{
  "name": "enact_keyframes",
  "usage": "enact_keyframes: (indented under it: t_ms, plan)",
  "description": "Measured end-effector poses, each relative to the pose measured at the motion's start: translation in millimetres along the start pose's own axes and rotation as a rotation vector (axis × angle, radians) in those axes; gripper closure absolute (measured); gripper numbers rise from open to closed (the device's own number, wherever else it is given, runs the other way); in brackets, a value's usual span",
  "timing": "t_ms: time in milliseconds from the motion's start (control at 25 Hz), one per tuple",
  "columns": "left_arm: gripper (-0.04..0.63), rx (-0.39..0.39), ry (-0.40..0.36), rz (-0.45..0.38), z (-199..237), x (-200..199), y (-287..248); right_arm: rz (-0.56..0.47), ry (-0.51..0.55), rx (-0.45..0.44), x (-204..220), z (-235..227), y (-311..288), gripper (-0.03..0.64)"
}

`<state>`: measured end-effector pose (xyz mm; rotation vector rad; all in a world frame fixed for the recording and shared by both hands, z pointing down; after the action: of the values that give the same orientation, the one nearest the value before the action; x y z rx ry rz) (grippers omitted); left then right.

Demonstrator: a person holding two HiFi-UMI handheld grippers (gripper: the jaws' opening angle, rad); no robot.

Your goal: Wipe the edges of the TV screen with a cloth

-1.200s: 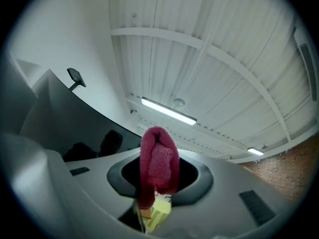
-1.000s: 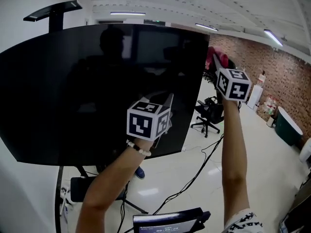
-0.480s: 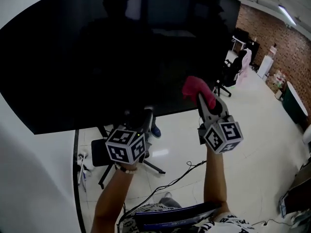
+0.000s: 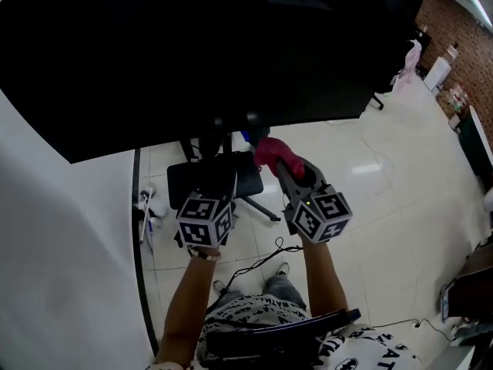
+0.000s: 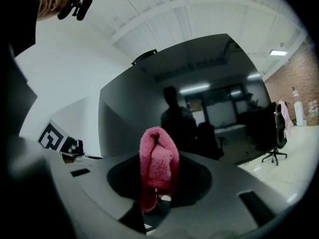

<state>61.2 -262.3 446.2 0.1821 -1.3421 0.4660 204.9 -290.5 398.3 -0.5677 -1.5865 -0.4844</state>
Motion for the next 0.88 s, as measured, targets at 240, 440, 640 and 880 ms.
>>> enact_keyframes:
  t_ms: [240, 440, 640, 880]
  plan:
    - [0.607, -0.122, 0.099, 0.027, 21.4, 46.0, 29.8, 0.110, 0.022, -0.077, 57.3, 36.2, -11.3, 0.505]
    - [0.607, -0.163, 0.115, 0.034, 12.5, 56.4, 25.0, 0.157, 0.027, -0.136, 70.1, 37.9, -18.9, 0.505]
    - [0.607, -0.169, 0.113, 0.006, 16.2, 49.0, 23.0, 0.180, 0.072, -0.163, 75.7, 43.3, -26.4, 0.505]
    - [0.607, -0.142, 0.152, -0.031, 17.1, 44.9, 14.8, 0.202, 0.083, -0.179, 79.4, 39.0, -32.3, 0.505]
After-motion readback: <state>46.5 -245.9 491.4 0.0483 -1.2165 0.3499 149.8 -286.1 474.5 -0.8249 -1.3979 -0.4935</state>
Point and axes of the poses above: the fingertips, and each gripper's own axes: y backward along the fingers, z to its left, x out of its underside, the point moved 3 cm from there along y, backward along the fingers, and after that the axes turned 5 degrees about x, right-handed, at the moved point
